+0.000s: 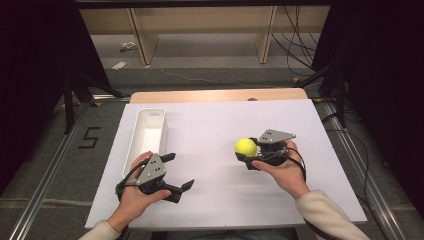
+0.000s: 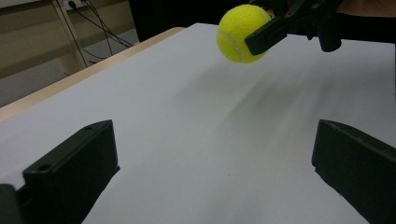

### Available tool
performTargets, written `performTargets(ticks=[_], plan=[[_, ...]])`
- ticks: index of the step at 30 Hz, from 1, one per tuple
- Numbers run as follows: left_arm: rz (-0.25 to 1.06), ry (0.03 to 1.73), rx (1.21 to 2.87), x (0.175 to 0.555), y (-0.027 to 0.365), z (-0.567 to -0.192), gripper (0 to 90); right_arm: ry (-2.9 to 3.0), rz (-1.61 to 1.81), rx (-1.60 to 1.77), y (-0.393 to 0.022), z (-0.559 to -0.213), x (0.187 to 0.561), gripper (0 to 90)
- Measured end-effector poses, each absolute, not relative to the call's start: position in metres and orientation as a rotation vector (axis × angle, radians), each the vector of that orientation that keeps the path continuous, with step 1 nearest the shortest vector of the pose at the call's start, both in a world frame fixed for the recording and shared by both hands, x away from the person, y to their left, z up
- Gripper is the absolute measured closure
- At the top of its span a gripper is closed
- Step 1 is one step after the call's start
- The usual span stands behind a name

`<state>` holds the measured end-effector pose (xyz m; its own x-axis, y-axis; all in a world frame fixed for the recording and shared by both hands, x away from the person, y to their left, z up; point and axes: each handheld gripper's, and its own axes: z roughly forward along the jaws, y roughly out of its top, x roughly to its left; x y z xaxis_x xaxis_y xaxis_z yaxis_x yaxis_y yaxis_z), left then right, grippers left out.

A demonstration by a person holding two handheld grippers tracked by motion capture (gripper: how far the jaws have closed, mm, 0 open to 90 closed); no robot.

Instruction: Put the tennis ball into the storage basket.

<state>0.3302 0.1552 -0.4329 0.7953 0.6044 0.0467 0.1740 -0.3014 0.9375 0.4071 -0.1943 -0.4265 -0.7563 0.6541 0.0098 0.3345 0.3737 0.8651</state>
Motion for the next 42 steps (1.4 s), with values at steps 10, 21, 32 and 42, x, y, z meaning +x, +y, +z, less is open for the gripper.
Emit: performTargets(ticks=[10, 21, 32, 42], plan=[[0.478, 0.593, 1.86, 0.33, 0.155, -0.433, 0.0, 2.305, 1.339, 0.865, -0.192, -0.425, 0.408, 26.2], [0.476, 0.593, 1.86, 0.33, 0.155, -0.433, 0.0, 2.304, 1.344, 0.859, -0.189, -0.425, 0.409, 26.2], [0.473, 0.596, 1.858, 0.329, 0.155, -0.433, 0.0, 2.3, 1.359, 0.859, -0.186, -0.423, 0.41, 26.2], [0.474, 0.597, 1.858, 0.329, 0.155, -0.433, 0.0, 2.306, 1.36, 0.853, -0.182, -0.423, 0.411, 26.2]])
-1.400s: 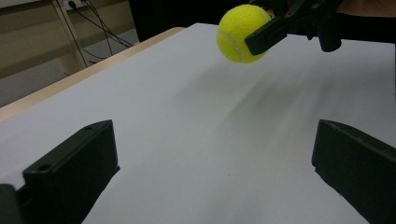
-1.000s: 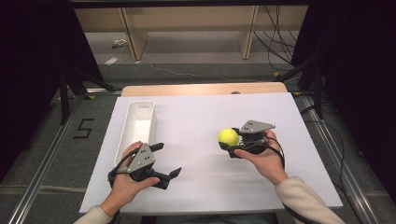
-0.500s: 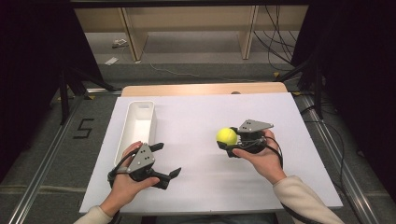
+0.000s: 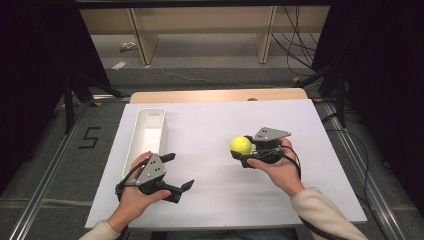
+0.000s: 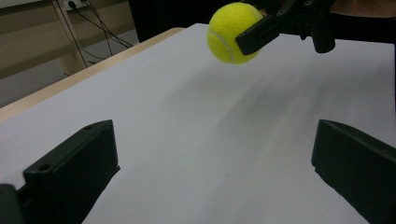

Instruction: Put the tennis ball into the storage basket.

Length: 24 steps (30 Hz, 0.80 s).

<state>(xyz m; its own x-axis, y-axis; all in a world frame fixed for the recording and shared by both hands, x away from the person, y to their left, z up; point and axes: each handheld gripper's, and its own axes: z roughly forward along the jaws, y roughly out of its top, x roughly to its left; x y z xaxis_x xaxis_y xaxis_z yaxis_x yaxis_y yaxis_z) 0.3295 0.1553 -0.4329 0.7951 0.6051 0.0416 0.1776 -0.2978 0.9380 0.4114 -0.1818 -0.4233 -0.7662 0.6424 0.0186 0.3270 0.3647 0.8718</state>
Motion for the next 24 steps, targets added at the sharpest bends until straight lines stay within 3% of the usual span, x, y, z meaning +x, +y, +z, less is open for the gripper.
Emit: performTargets(ticks=[24], plan=[[0.474, 0.597, 1.858, 0.3294, 0.1555, -0.4329, 0.2, 2.31, 1.368, 0.851, -0.172, -0.4242, 0.4152, 26.2]])
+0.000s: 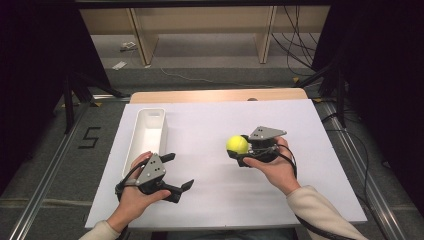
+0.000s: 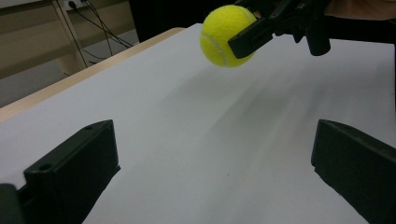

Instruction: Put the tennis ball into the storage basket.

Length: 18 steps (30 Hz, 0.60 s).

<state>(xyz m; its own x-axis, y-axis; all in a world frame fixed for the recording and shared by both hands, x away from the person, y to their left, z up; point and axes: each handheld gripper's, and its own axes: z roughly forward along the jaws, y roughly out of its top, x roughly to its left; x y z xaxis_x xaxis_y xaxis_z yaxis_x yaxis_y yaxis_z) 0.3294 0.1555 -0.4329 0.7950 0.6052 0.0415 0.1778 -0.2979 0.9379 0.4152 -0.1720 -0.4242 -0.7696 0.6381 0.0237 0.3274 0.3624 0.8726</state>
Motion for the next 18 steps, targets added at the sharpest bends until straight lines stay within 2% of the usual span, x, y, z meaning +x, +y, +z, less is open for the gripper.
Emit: performTargets(ticks=[18], plan=[[0.476, 0.594, 1.86, 0.3299, 0.1559, -0.4329, 0.3, 2.325, 1.376, 0.843, -0.1623, -0.4253, 0.4174, 26.2]])
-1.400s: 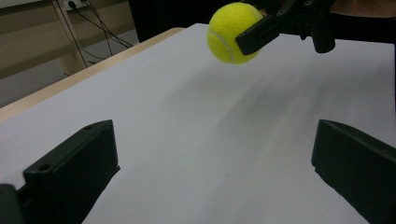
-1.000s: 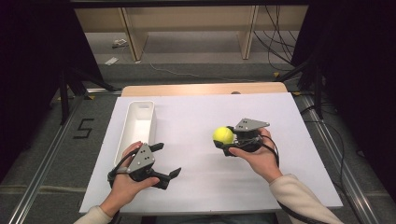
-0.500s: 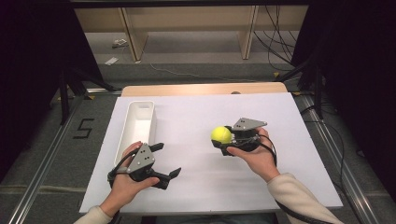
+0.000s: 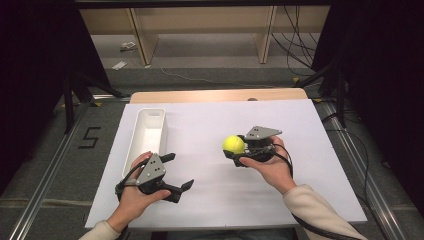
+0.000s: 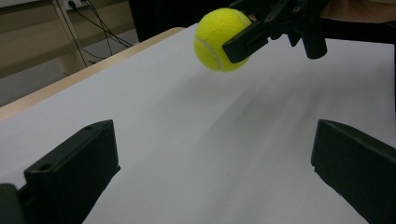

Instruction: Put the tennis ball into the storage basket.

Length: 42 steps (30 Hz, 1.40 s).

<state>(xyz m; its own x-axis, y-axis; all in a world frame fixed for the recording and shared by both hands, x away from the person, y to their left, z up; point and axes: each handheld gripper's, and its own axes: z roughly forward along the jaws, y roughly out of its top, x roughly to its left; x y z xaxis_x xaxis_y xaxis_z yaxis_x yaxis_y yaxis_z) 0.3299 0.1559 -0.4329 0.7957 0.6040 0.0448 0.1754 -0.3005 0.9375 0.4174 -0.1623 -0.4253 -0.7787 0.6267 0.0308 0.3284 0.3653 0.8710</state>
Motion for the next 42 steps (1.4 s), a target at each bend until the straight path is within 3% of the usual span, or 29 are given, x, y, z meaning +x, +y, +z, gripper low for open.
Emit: performTargets(ticks=[42], plan=[[0.472, 0.595, 1.856, 0.329, 0.155, -0.433, 0.3, 2.324, 1.411, 0.825, -0.147, -0.422, 0.422, 26.2]])
